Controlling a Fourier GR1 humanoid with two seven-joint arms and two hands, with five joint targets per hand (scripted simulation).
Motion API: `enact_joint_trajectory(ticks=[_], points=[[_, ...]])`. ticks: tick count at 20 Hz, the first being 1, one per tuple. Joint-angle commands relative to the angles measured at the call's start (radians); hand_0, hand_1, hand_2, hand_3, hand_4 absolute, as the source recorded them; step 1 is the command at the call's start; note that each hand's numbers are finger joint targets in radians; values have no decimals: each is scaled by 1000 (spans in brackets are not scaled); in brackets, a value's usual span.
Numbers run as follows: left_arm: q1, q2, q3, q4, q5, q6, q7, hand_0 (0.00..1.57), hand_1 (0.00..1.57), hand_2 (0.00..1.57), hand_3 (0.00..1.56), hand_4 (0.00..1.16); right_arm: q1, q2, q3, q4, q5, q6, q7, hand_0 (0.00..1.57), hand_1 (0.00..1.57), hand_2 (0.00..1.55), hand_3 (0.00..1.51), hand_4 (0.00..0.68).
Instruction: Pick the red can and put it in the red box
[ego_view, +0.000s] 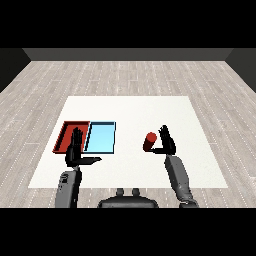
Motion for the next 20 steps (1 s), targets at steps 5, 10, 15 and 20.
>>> enact_joint_trajectory(ticks=[5,10,15,20], points=[[22,-2,-6,0,8,-19,-16,0,0,0,0,0,-48,19,17,100,-13,-23,-51,0,0,0,0,0],[55,17,21,-21,45,-48,-5,0,0,0,0,0,-108,-2,-8,183,-31,-3,-61,0,0,0,0,0],[29,18,28,9,47,-49,-28,0,0,0,0,0,-138,2,-15,319,-12,1,-162,0,0,0,0,0],[-4,16,20,-30,35,-15,39,0,0,0,0,0,-125,44,51,183,-32,-74,-55,0,0,0,0,0]])
